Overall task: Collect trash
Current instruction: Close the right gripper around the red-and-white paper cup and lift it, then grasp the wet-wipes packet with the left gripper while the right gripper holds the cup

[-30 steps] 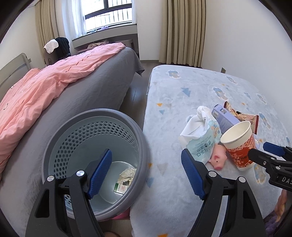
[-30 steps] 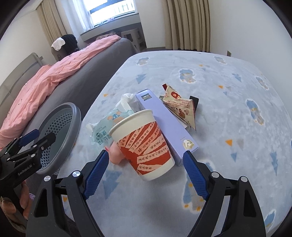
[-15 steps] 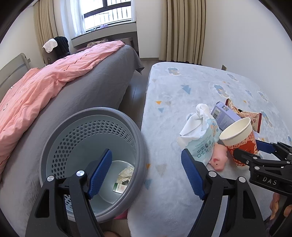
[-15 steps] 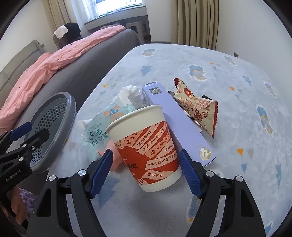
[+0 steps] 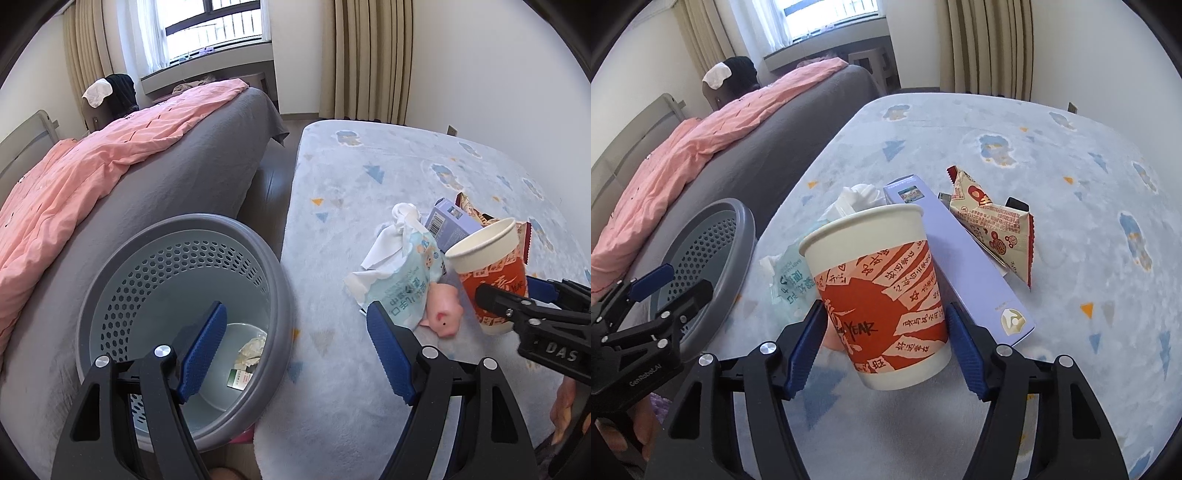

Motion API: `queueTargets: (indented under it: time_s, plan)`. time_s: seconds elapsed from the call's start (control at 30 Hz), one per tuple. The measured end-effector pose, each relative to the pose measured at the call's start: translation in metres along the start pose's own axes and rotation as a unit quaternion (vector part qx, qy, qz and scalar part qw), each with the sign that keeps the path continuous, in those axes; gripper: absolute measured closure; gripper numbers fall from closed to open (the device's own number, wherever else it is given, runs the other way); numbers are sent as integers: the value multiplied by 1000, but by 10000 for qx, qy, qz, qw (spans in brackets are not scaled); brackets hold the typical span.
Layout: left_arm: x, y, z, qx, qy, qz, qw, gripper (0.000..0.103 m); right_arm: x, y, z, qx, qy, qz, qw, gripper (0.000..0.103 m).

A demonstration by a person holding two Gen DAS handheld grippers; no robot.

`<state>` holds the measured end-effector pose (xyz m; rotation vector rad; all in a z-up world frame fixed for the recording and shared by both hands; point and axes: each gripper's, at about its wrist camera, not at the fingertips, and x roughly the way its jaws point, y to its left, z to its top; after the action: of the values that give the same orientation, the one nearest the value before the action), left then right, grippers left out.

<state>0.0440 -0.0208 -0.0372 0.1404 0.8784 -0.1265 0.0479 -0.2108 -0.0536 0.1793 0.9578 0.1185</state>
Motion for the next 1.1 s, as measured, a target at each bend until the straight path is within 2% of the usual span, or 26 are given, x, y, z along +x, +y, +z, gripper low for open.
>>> queueTargets:
  time_s: [0.43,0.7,0.93,1.0,1.07,1.1]
  plan:
    - [24,-36,24,565,266,-405,9972,28,-54,-34,-3,712,-491,299,9958,39]
    - [50,-60,43,855,429,-696,9930,28,-62,-45,-2,846,-589,421,9938,39]
    - [78,-78,43,1098,742,-885,9872,29,-67,-47,-2,812,-645,525,9932,39]
    - [81,-80,42,1081,736,-936,9870,34,-67,-47,-2,809,-644,535,9932,39]
    - [81,-82,41,1065,774,-1034,9859,53,-67,-48,-2,817,-635,540,9932,39]
    - [81,-83,41,1072,805,-1056,9853,58,-67,-48,-2,822,-631,542,9931,39]
